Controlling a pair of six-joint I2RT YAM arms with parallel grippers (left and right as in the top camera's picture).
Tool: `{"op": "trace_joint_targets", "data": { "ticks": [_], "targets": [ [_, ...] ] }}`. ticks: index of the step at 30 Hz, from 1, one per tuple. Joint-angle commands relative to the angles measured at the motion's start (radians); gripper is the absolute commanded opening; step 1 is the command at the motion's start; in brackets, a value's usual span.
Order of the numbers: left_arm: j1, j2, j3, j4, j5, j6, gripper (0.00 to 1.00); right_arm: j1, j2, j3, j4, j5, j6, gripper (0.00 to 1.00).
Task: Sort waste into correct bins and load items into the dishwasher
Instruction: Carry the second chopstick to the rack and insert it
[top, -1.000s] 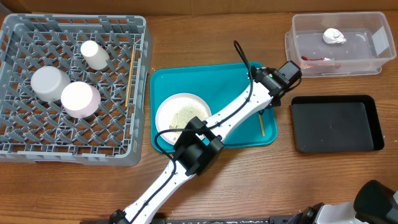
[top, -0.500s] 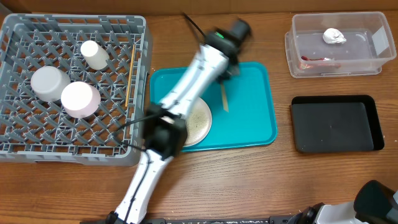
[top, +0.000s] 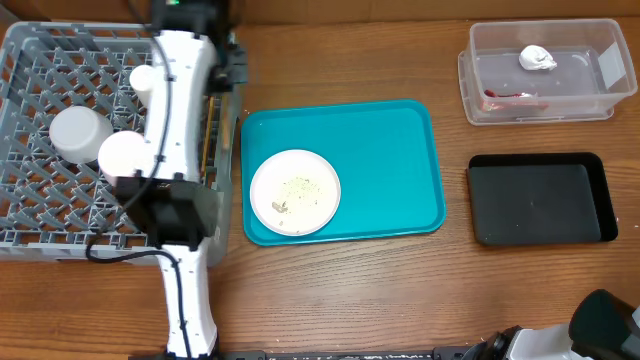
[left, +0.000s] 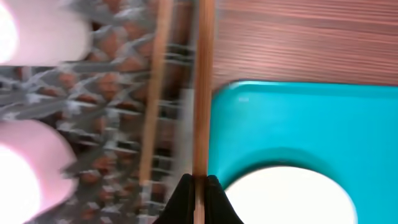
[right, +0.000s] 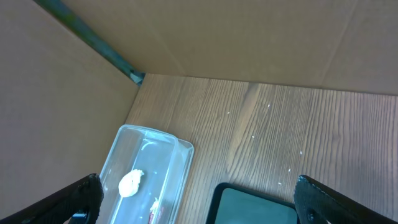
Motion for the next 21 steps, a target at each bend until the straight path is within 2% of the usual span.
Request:
{"op": "trace_joint_targets", "data": {
  "ticks": [1, 10, 15, 21],
  "targets": [
    [0.053, 0.015, -0.04, 0.007, 0.013, 0.13, 0.04, 0.002, -0.005, 0.0, 0.005, 0.007, 0.008, 1.0],
    [0.093, 0.015, -0.106, 0.05, 0.076, 0.356, 0.04, 0.002, -0.005, 0.0, 0.005, 0.007, 0.008, 1.0],
    [0.093, 0.015, -0.135, 0.093, 0.076, 0.344, 0.04, 0.002, -0.005, 0.0, 0.005, 0.007, 0.008, 1.0],
    [0.092, 0.015, -0.137, 0.148, 0.076, 0.247, 0.04, 0.002, -0.005, 0.0, 0.005, 0.007, 0.008, 1.0]
  ]
}}
